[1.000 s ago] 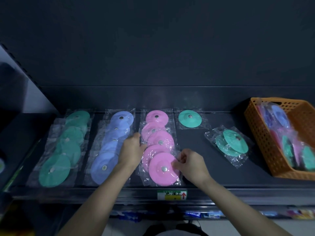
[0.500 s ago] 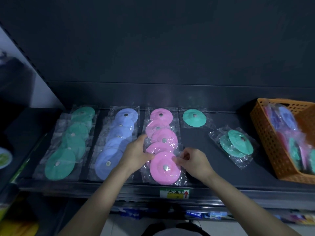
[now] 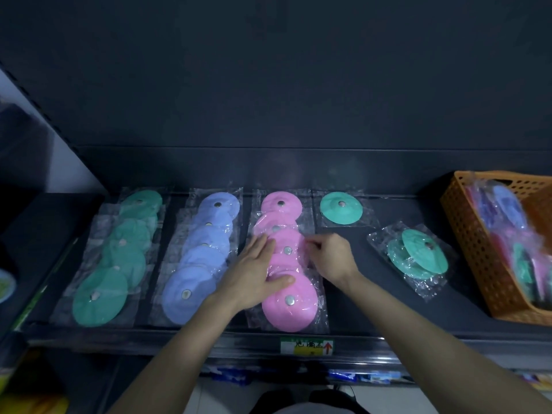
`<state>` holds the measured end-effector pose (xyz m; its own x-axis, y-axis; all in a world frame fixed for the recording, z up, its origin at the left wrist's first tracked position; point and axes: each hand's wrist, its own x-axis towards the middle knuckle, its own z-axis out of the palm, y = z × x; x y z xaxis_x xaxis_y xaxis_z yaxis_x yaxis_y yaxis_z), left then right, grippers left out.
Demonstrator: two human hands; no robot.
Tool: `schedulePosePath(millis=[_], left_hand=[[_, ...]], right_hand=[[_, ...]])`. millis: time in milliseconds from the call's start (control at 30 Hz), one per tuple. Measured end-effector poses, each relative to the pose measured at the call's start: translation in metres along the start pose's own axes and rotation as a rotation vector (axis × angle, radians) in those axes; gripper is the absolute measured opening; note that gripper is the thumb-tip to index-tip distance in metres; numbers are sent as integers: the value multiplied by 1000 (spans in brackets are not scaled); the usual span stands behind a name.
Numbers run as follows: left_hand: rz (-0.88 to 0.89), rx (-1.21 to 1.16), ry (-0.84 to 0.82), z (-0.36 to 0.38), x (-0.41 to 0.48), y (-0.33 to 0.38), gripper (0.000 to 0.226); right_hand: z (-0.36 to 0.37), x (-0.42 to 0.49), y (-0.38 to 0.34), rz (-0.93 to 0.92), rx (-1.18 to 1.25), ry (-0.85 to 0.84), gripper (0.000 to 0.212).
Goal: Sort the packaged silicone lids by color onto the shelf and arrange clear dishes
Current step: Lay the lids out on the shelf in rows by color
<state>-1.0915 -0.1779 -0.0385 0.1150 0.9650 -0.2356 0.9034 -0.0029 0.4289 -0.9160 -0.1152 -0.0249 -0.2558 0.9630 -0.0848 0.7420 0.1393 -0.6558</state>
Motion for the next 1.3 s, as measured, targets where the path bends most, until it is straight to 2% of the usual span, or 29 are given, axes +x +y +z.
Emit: schedulePosePath(millis=[133, 233, 433, 567, 667, 767, 867, 933, 1133, 1300], left_hand=[[-2, 43, 4, 1, 0, 0, 96], [-1, 118, 14, 3, 2, 3, 107], [-23, -157, 27, 5, -1, 4, 97], [-63, -229, 86, 3, -7, 0, 101], [-114, -242, 150, 0, -10, 0, 100], [-118, -265, 224, -4, -11, 3, 83], [-76, -257, 392, -8, -7, 3, 33], [-78, -265, 416, -12, -5, 3, 17], [-62, -246, 359, -17, -5, 3, 20], [-42, -225, 336, -17, -9, 2, 18]], right_hand=[[-1, -2, 1, 112, 154, 28, 27], [0, -3, -2, 130, 206, 19, 25], [-1, -4, 7, 129, 251, 0, 13], [-8, -18, 13, 128, 197, -42, 25], [-12, -30, 19, 219, 263, -116, 36], [-10, -42, 21, 297, 357, -178, 31], [-5, -47, 21, 292, 313, -172, 25], [-2, -48, 16, 285, 284, -133, 27], [8, -53, 4, 200, 177, -74, 25], [7, -54, 10, 212, 166, -98, 29]])
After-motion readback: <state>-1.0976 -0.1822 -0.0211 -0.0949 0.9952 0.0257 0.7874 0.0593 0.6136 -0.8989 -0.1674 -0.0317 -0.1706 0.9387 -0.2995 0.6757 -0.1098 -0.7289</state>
